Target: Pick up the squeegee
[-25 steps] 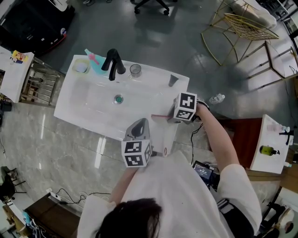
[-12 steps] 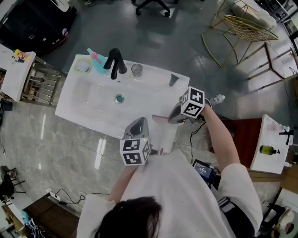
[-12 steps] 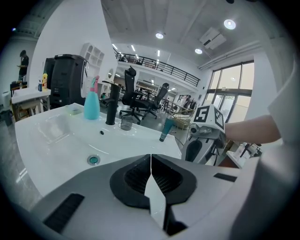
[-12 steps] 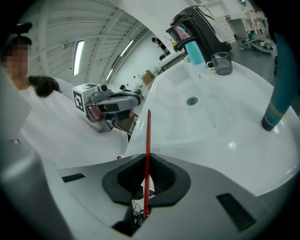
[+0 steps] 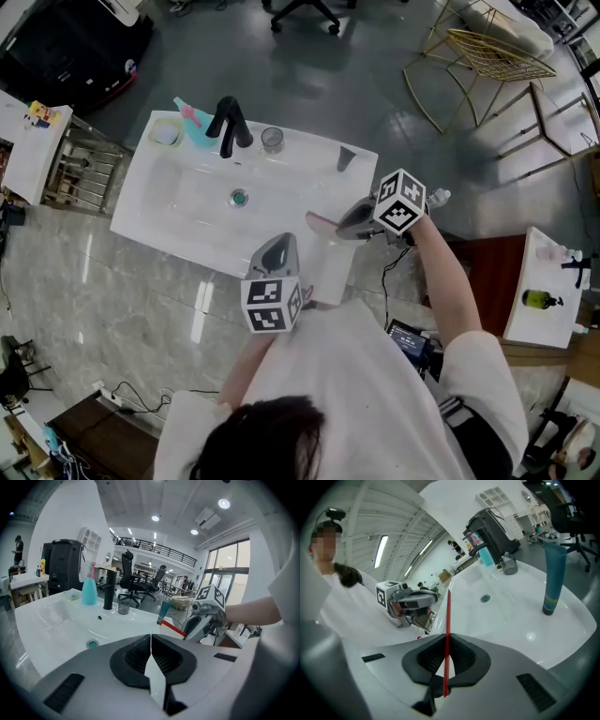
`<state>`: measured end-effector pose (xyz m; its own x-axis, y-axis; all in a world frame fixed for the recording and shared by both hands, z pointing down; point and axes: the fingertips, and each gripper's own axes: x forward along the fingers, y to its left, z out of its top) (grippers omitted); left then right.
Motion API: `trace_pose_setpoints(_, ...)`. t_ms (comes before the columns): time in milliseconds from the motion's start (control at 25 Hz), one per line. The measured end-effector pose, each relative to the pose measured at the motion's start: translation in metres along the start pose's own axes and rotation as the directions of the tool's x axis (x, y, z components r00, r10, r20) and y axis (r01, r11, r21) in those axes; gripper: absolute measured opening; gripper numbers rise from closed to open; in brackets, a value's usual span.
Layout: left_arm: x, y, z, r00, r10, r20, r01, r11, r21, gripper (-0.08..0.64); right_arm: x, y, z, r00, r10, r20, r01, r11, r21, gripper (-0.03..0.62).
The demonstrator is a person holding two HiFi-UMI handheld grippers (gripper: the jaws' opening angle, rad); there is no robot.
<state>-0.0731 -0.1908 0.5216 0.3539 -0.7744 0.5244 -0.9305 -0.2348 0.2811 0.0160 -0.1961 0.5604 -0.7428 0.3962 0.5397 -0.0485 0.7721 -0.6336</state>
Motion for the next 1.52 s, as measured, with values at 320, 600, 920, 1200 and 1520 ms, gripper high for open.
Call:
trace_pose_setpoints(320, -0.008, -0.001, 0.017, 0.998, 0.008, 0.067, -0.008, 1.0, 0.004, 0.028, -0.012, -0.006, 0.026, 0.971, -0.135, 0.198, 0.136, 0.991, 0.008, 0.04)
trace_pose_setpoints(600, -0.014, 0.002, 0.033, 0.994, 0.008, 0.113, -0.009, 1.0, 0.009, 0.028, -0.029, 0.001, 0.063, 0.882, -0.258, 0.394, 0.273, 0.962, 0.019, 0.04)
trace_pose_setpoints(920, -0.011, -0.008, 0.048, 0.988, -0.042, 0.146, 0.035, 0.998, 0.05, 0.028, -0.041, 0.006, 0.081, 0.775, -0.436, 0.457, 0.469, 0.882, 0.045, 0.04)
trace_pose_setpoints(1200, -0.01, -0.014, 0.053, 0.986, -0.066, 0.152, 0.058, 0.997, 0.056, 0.028, -0.056, 0.007, 0.096, 0.61, -0.61, 0.506, 0.644, 0.754, 0.131, 0.04)
trace_pose_setpoints(1520, -0.009, -0.015, 0.065, 0.981, -0.077, 0.177, 0.068, 0.996, 0.056, 0.028, -0.082, 0.034, 0.118, 0.379, -0.718, 0.583, 0.805, 0.567, 0.176, 0.04)
